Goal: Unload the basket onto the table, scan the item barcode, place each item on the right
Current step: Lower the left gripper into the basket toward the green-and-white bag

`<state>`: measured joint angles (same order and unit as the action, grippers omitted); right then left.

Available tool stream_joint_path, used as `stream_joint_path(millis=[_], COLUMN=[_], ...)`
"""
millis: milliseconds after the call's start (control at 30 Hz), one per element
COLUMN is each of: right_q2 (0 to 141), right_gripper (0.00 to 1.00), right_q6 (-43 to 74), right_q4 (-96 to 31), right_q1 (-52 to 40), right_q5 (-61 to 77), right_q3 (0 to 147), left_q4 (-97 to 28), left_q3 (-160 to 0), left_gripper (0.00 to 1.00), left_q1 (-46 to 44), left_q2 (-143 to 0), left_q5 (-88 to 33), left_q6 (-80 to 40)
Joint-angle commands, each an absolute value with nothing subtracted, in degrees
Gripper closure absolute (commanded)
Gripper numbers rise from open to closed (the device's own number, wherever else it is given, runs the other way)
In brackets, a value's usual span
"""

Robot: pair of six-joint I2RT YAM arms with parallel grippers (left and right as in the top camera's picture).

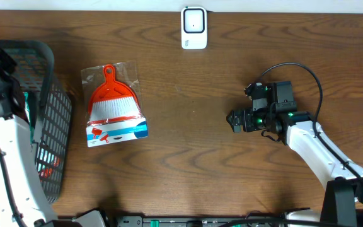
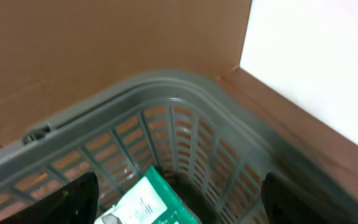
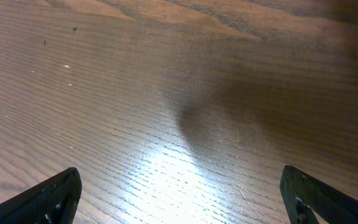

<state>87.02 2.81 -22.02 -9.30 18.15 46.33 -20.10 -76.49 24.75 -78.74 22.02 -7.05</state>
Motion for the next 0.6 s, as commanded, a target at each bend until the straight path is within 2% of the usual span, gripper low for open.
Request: stream_joint_path(millis=[0,167,333,567], right_q2=[87.4,87.4,87.4,87.4], right_gripper=[0.01,0.01,0.01,0.01], right_q6=[3.4,4.2,4.3,5.4], right_q4=[-22.1,-22.1,-22.1,-22.9], right_q1=[-9.8,-9.8,-9.8,-9.8], right_q5=[17.4,15.2,15.3,15.3], right_q3=[46.0,46.0,46.0,46.0], left_q4=[-17.4,-10.1,-1.9,6.0], left_q3=[-72.4,-64.0,-56.5,-50.3], left_gripper=[0.16,0.08,0.08,0.08], left_q1=[24.8,24.5,24.5,26.4], left_q2=[-74.1,-67.4,-63.9,-66.0], left_q5=[21.4,21.7,22.5,24.8], left_q6=[-7.8,-7.5,-2.1,-2.2])
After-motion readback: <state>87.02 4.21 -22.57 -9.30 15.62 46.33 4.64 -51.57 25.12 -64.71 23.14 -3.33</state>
